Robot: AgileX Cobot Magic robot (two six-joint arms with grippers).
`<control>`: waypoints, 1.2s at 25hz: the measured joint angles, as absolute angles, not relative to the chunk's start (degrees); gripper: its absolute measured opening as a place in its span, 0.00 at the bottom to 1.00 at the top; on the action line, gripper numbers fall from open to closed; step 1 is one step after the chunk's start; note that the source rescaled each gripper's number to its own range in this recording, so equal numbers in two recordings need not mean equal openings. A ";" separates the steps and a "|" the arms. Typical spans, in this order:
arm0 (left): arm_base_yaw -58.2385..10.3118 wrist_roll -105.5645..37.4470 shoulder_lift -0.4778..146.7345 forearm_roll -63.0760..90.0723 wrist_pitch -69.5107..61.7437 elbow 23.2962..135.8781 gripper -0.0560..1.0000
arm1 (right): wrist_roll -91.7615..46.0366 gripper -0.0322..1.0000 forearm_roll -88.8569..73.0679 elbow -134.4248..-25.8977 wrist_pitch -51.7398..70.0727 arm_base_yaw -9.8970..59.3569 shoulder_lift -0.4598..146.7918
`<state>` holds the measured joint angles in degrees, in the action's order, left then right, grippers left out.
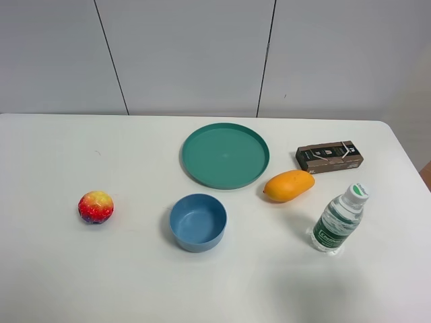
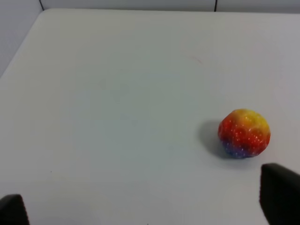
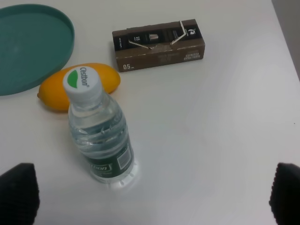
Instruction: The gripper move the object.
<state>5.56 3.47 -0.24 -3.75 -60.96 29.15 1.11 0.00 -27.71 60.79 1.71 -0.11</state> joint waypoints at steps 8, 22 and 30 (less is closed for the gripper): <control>5.56 3.47 -0.24 -3.75 -60.96 29.15 0.99 | 1.11 1.00 0.00 -27.71 60.79 1.71 -0.11; 5.56 3.22 -0.24 -3.75 -60.96 29.15 1.00 | 1.11 1.00 0.00 -27.71 60.79 1.71 -0.11; 5.56 3.04 -0.24 -3.75 -60.96 29.15 1.00 | 1.11 1.00 0.00 -27.71 60.79 1.71 -0.11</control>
